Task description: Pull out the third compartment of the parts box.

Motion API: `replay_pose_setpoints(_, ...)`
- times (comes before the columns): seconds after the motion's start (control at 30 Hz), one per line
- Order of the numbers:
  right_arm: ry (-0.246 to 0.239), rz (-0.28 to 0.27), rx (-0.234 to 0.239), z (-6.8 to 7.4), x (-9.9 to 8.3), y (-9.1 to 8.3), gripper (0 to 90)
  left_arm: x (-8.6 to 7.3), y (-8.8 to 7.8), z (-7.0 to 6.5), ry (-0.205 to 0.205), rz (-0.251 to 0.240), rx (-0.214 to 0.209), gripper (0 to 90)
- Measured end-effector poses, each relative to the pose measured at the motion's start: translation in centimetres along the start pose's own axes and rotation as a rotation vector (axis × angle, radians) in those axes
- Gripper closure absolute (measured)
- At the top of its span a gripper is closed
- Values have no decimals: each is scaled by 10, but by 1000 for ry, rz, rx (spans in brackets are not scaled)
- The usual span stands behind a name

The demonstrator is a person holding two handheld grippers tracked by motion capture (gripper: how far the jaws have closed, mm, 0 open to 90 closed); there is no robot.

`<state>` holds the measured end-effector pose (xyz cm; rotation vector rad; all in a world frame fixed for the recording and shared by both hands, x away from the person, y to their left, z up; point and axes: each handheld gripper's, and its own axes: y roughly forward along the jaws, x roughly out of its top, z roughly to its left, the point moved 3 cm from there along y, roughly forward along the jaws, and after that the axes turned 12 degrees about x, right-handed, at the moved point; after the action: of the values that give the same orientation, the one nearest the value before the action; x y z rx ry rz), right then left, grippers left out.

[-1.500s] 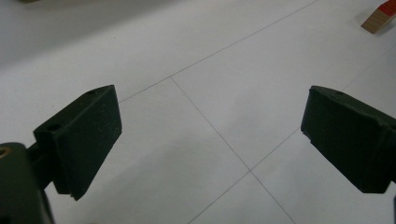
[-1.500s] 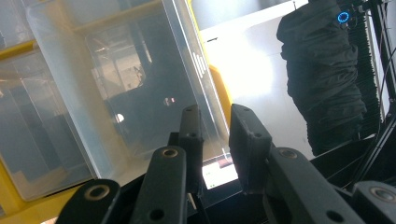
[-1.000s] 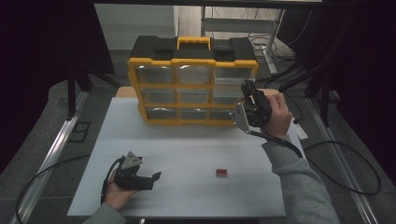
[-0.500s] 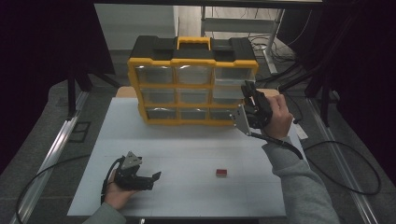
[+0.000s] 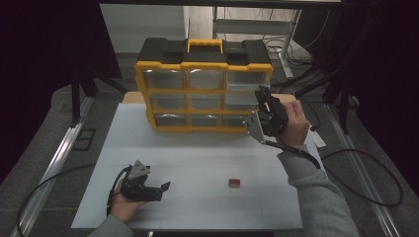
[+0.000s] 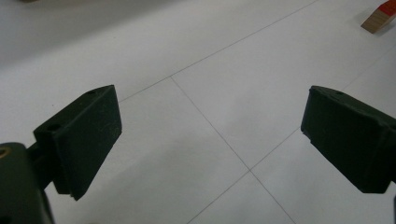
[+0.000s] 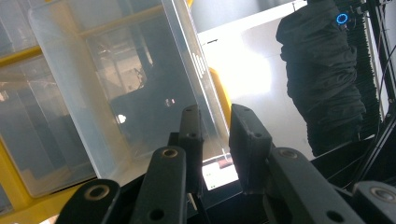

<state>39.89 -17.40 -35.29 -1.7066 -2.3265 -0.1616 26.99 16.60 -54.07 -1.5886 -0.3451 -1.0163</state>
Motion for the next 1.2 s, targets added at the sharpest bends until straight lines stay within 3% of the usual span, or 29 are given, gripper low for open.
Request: replay_pose_setpoints(1.2,7,-35,-14,4,0,-20,738,0,-1,1,-2,-2,0,57)
